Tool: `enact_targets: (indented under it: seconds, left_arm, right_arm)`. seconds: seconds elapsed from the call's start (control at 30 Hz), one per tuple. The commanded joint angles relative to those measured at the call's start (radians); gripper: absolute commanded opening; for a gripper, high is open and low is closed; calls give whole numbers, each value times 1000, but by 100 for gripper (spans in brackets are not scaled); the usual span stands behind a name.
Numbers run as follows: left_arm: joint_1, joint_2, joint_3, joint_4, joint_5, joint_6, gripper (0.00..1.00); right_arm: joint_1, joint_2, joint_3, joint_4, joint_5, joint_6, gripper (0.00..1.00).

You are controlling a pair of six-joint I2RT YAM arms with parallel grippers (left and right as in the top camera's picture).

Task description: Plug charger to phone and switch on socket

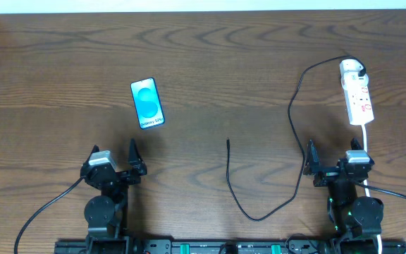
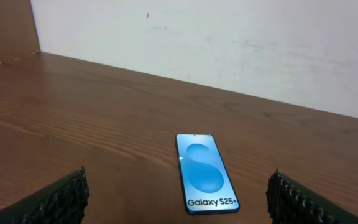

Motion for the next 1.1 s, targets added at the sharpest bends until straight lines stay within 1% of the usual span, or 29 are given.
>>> enact_targets:
  seconds: [0.0,0.2,0.47,0.53,0.6,0.73,0.83,0.93,1.07]
  left_arm:
    - [6,-7,-18,-43,30,14,91]
    - [6,-6,1,-52,42,14,91]
    - [6,22,126,-136,51,27,91]
    - [5,48,164,-162,64,47,90]
    - [6,119,242,-212,63,49,91]
    - [6,229,337,-240,63,79,91]
    - [6,353,438,-262,63,111,91]
    - [6,459,526,-290,63,115,91]
    - [6,623,671,-366,63,115,90]
  right_arm:
    - [9,-6,-1,-3,12,10,99]
    - [9,-6,-1,-3,12,10,99]
    - [9,-6,-1,-3,12,10,99]
    - [9,-6,-1,-3,12,10,99]
    - [9,-6,-1,-3,12,10,99]
    - [9,-6,-1,-3,12,10,99]
    - [9,-6,-1,-3,12,10,99]
    - [9,-6,-1,-3,12,10,99]
    - [9,-6,-1,-3,12,10,99]
